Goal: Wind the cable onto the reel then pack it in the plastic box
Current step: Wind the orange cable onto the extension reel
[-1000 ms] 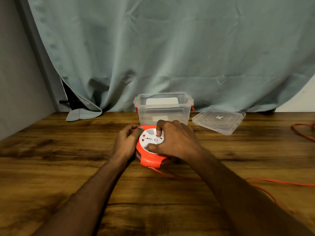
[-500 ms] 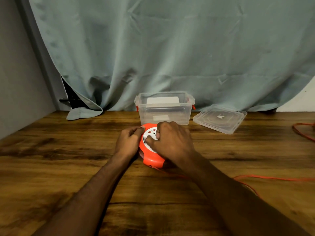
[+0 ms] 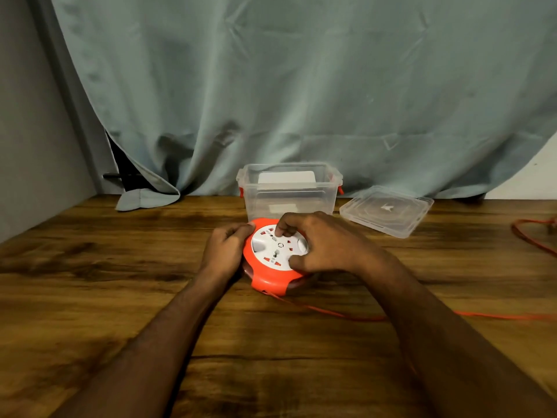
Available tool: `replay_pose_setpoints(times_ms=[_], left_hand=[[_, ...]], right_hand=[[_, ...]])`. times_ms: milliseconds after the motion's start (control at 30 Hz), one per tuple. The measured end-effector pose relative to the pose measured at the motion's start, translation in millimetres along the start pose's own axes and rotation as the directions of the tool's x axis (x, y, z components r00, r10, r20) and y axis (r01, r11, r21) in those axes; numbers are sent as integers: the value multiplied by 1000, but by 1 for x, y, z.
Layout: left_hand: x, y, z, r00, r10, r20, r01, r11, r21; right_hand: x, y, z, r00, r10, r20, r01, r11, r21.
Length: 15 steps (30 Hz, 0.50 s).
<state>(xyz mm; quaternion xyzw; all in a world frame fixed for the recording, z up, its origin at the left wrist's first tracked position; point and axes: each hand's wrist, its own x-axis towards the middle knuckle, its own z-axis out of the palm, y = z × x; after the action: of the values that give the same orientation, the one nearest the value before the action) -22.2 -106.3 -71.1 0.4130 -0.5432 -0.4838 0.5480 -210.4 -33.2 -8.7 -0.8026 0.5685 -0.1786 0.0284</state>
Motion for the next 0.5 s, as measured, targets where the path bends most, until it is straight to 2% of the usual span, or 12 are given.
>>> replay_pose_setpoints(times_ms=[167, 500], left_hand=[[1, 0, 0, 999, 32, -14, -32, 999, 18], [0, 0, 1, 998, 48, -45, -48, 999, 12]], right_hand=[[0, 2, 0, 999, -4, -34, 5, 1000, 24], [5, -17, 20, 972, 111, -208, -139, 983, -123]])
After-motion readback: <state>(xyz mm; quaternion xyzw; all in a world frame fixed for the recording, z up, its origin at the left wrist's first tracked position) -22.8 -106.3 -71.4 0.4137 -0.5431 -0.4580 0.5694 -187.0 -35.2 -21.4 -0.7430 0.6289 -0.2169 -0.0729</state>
